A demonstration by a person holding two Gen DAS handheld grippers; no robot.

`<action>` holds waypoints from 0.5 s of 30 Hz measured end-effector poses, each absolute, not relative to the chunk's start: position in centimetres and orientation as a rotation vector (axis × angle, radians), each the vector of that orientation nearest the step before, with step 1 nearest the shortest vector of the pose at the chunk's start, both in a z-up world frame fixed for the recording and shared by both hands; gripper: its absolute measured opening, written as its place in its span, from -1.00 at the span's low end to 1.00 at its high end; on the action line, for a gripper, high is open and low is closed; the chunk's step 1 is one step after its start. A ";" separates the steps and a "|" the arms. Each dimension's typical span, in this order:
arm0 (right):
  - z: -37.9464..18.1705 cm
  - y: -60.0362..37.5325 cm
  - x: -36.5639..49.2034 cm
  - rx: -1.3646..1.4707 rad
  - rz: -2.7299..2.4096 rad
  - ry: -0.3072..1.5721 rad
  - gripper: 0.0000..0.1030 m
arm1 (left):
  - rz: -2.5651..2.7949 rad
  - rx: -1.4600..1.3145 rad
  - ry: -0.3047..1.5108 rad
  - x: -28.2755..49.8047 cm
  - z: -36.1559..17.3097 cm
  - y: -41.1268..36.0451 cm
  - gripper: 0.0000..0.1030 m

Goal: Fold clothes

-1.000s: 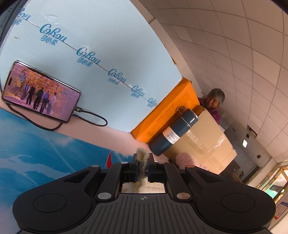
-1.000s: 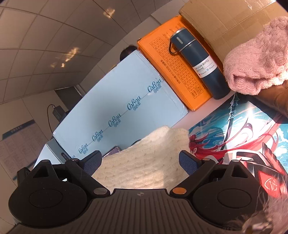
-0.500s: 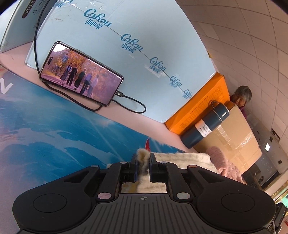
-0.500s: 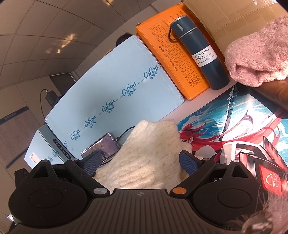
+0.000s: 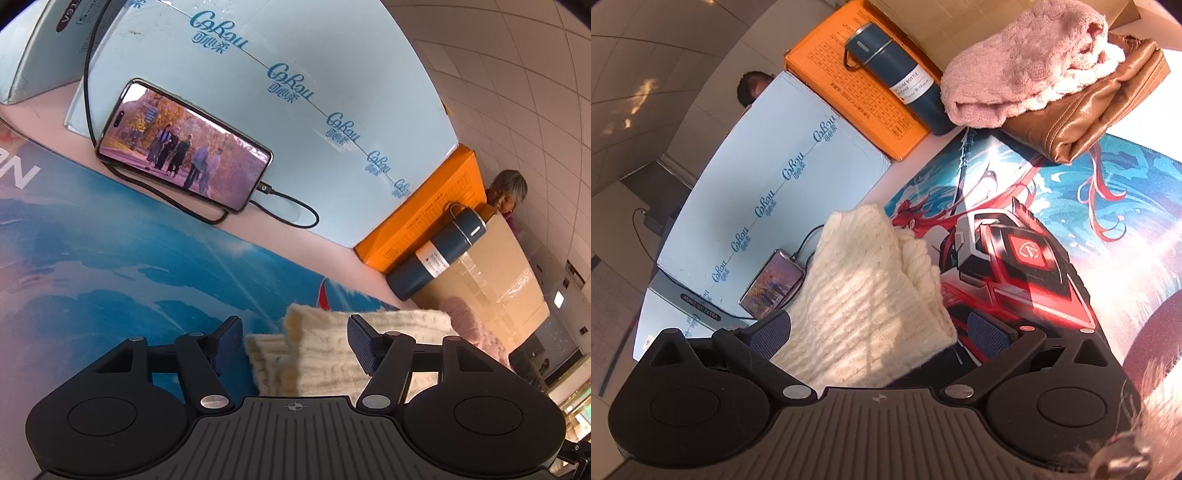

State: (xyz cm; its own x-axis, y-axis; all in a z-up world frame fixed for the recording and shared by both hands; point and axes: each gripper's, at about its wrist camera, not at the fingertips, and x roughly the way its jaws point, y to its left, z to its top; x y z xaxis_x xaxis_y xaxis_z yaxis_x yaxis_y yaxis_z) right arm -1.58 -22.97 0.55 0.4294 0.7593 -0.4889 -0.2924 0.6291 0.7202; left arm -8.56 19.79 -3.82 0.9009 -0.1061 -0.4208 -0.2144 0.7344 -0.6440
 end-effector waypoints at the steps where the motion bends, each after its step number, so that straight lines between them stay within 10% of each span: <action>1: 0.3 -22.8 -1.6 0.593 0.719 0.947 1.00 | 0.058 -0.738 0.457 -8.5 -3.8 19.5 0.39; 15: -2.4 -16.8 -0.1 0.648 0.658 0.830 1.00 | -0.008 -0.386 0.554 -7.2 -3.1 14.2 0.30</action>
State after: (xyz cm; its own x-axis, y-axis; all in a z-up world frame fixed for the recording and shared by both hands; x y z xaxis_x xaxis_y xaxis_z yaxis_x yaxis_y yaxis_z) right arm -0.05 -16.76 -2.43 0.5076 0.7375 -0.4455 -0.2654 0.6258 0.7335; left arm -7.20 14.21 -3.12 0.8523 -0.1104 -0.5113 -0.0954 0.9283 -0.3595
